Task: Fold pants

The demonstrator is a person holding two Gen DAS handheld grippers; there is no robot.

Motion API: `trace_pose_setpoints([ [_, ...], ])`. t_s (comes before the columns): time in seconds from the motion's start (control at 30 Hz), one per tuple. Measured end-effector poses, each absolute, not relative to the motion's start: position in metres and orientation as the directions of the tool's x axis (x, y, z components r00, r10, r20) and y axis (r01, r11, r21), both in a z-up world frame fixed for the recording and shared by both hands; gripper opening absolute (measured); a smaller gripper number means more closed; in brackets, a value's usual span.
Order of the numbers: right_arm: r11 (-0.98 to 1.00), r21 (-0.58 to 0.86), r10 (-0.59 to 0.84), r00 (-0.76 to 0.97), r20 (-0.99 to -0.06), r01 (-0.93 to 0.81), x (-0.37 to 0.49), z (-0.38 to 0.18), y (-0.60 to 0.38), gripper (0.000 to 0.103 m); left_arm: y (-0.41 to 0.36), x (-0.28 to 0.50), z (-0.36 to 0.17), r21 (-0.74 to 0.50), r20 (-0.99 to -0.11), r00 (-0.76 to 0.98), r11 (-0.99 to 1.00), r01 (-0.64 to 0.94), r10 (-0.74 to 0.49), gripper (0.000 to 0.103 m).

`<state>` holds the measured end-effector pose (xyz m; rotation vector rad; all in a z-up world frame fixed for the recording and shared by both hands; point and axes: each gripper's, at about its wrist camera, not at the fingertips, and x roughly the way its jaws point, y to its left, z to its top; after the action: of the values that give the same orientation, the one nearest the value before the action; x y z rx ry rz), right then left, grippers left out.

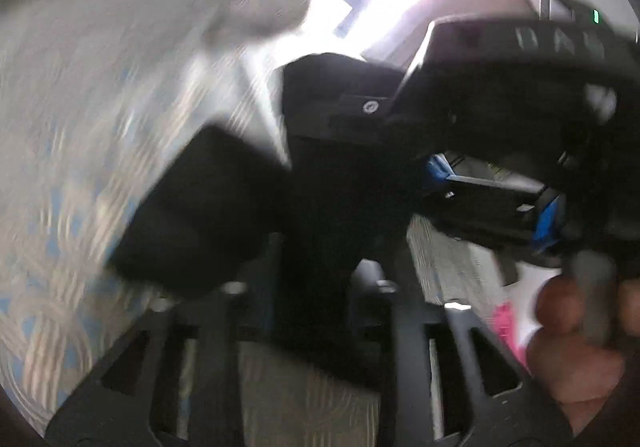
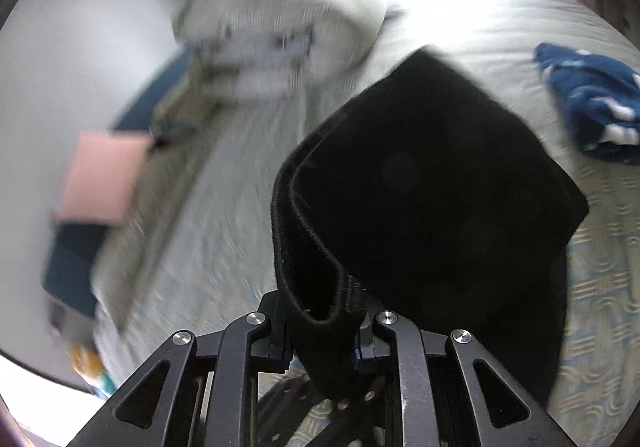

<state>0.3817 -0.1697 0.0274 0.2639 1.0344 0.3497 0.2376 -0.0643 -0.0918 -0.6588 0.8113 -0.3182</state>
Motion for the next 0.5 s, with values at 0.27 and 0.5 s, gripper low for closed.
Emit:
trace_pose_setpoints([
  [0.27, 0.929, 0.335, 0.369, 0.317, -0.874, -0.158, 0.384, -0.045, -0.127, 0.045, 0.001, 0.212, -0.106, -0.649, -0.585, 0.67, 0.759, -0.051, -0.456, 0.055],
  [0.5, 0.851, 0.488, 0.521, 0.416, -0.745, -0.191, 0.36, 0.005, -0.158, 0.053, 0.026, 0.221, -0.061, -0.593, -0.539, 0.744, 0.805, -0.002, -0.395, 0.055],
])
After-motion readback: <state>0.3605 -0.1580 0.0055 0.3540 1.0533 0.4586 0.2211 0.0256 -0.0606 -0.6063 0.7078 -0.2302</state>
